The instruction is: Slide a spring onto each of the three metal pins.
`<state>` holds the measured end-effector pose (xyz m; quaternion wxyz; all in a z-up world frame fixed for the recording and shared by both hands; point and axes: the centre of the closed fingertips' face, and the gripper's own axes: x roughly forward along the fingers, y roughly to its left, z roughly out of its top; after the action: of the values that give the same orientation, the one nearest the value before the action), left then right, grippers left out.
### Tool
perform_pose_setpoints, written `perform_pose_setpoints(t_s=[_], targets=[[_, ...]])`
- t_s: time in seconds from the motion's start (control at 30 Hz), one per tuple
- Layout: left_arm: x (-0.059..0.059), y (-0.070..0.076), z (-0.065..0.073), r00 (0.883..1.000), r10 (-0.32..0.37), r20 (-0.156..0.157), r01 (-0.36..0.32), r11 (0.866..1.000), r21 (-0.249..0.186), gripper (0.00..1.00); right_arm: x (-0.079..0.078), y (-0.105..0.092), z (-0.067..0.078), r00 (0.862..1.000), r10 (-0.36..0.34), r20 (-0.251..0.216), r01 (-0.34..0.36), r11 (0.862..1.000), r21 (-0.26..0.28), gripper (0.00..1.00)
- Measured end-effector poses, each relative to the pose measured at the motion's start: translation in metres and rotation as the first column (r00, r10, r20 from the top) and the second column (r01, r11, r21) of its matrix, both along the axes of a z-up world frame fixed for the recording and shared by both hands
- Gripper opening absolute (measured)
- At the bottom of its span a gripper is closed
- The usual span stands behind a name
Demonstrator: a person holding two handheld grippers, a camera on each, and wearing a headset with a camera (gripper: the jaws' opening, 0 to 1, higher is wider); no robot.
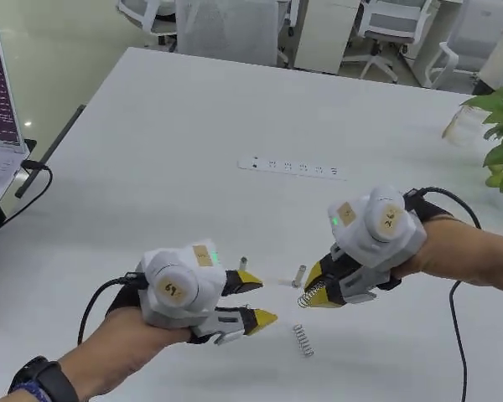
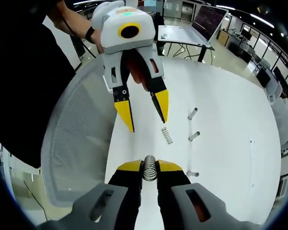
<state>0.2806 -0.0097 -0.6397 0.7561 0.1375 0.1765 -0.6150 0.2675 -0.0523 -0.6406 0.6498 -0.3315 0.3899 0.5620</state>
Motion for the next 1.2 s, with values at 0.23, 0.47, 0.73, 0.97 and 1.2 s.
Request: perform_pose_setpoints(t_s=[0.23,0.47,0.73,0.97,1.2], targets=[[0.008,0.026,-0.009,0.997,0.070,-0.012,-0.070,0.997,0.014,0.28,0.011,0.000,-0.011,0.999,-0.036,-0.005,0.036,0.999,-0.014,0.08],[0.018,0.052,-0.014,0.989,0.144,-0.028,-0.144,0.989,0.023,0.34,0.023,0.003,-0.017,0.998,-0.057,-0.004,0.057,0.998,-0.033,0.08],[0.027,0.081,-0.024,0.973,0.226,-0.043,-0.224,0.974,0.036,0.39,0.037,0.016,-0.024,0.997,-0.070,-0.022,0.069,0.997,-0.038,0.08],[0.032,0.100,-0.025,0.963,0.268,-0.038,-0.266,0.963,0.049,0.43,0.054,0.030,-0.027,0.998,-0.053,-0.017,0.052,0.998,-0.044,0.08],[0.035,0.116,-0.026,0.951,0.307,-0.036,-0.305,0.951,0.058,0.49,0.071,0.046,-0.028,0.999,-0.049,-0.016,0.049,0.998,-0.032,0.08]])
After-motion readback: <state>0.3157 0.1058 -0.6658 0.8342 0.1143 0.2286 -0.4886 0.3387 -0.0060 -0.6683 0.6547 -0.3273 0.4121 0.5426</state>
